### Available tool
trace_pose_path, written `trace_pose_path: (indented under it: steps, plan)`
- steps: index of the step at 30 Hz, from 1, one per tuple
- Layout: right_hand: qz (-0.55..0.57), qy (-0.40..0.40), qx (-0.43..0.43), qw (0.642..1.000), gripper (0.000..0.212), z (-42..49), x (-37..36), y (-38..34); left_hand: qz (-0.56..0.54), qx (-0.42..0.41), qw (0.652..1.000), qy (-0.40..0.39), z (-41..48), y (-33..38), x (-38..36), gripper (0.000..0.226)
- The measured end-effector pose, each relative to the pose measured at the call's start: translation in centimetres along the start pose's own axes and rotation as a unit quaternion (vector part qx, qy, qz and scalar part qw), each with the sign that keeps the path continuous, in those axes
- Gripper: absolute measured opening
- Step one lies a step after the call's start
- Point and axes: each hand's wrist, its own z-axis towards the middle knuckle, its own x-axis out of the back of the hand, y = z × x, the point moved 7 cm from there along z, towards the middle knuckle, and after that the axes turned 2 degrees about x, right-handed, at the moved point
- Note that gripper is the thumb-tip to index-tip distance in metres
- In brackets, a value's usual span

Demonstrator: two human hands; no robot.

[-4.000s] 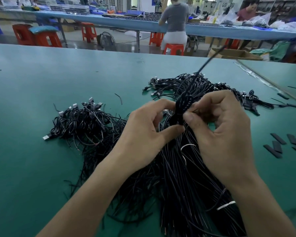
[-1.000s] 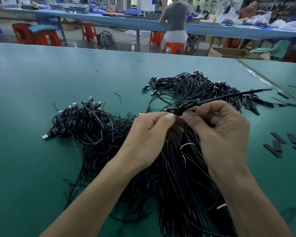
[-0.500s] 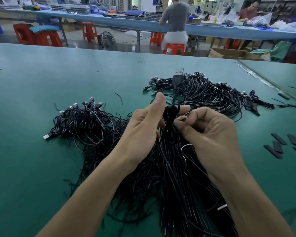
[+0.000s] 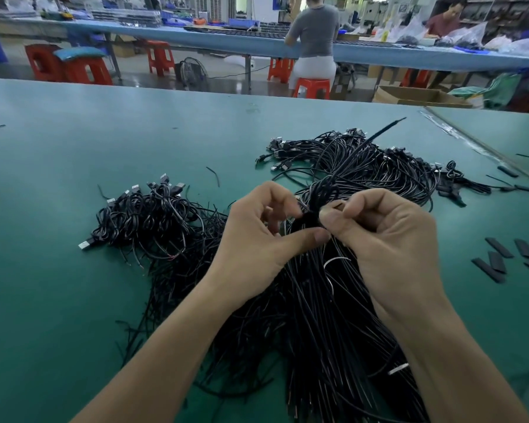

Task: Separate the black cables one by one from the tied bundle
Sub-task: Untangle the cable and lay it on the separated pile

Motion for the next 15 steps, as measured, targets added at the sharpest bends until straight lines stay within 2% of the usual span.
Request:
trace_pose_path:
  steps: [3,7,12,15]
  plan:
    - [0.014,-0.001,-0.009,1.000,0.030,0.0,-0.1,0.1,0.022,0.024,0.999,0.025,0.1,-0.7,0.4,0.040]
    - [0.037,-0.030,-0.025,0.999,0.021,-0.2,-0.7,0.3,0.046,0.049,0.996,0.060,0.0,-1.2,0.9,0.034]
    - [0.041,-0.045,-0.048,0.997,0.027,-0.1,-1.1,1.0,-0.081,0.122,0.987,0.061,0.3,-1.7,1.4,0.018]
    - [0.019,-0.051,-0.056,0.997,0.035,0.0,-0.8,1.3,-0.180,0.144,0.973,0.027,0.5,-1.1,0.8,0.023]
